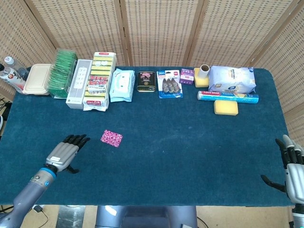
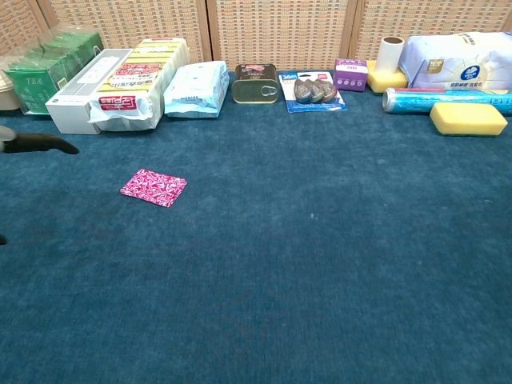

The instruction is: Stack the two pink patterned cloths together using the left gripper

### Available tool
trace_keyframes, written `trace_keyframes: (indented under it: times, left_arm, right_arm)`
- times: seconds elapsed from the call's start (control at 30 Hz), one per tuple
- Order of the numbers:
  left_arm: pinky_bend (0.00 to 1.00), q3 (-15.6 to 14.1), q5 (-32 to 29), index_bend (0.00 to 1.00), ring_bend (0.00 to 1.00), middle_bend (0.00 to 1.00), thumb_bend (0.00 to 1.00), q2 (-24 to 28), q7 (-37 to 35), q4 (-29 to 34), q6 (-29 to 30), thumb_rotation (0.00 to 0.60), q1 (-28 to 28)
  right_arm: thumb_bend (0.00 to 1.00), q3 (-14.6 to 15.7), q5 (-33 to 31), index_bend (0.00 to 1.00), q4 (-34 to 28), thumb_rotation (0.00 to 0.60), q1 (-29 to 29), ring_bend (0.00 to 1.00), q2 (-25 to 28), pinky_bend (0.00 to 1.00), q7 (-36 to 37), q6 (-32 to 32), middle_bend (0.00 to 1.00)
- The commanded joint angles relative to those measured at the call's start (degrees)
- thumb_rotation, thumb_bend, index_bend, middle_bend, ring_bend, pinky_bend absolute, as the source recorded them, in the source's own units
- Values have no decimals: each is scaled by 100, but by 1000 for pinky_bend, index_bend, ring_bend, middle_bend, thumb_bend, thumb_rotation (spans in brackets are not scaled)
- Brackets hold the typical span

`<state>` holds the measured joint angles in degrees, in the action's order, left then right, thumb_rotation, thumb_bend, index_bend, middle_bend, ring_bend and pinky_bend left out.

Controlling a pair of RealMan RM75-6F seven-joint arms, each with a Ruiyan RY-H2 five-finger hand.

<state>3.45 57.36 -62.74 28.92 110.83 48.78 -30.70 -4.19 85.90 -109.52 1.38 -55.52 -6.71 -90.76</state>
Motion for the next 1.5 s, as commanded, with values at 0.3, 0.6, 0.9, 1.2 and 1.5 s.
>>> trace_keyframes:
  times: [0.3,0.6,0.9,1.2,1.5]
  left_arm:
    - [15,-37,-1937,0,0,0,59,-700,523,-515,-472,600,-1193]
    - [16,-212,-3181,0,0,0,60,-1193,1069,-706,-106,600,-1994]
    - [16,-277,-3959,0,1,0,63,-1536,1229,-894,-68,600,-2500]
    - [16,-329,-4242,0,9,0,62,-1661,1272,-698,8,600,-2836]
    - [16,-365,-4513,0,12,0,63,-1893,1451,-421,258,600,-3202]
  right_arm:
    - [0,-31,-65,0,10,600,-5,0,58,0,170,20,0]
    - [0,-42,-80,0,14,600,-2,0,105,0,278,21,0]
    - [0,-55,-112,0,12,600,3,0,142,0,344,19,0]
    - [0,-57,-130,0,-4,600,10,0,169,0,384,21,0]
    - [0,-60,-151,0,-18,600,14,0,196,0,424,28,0]
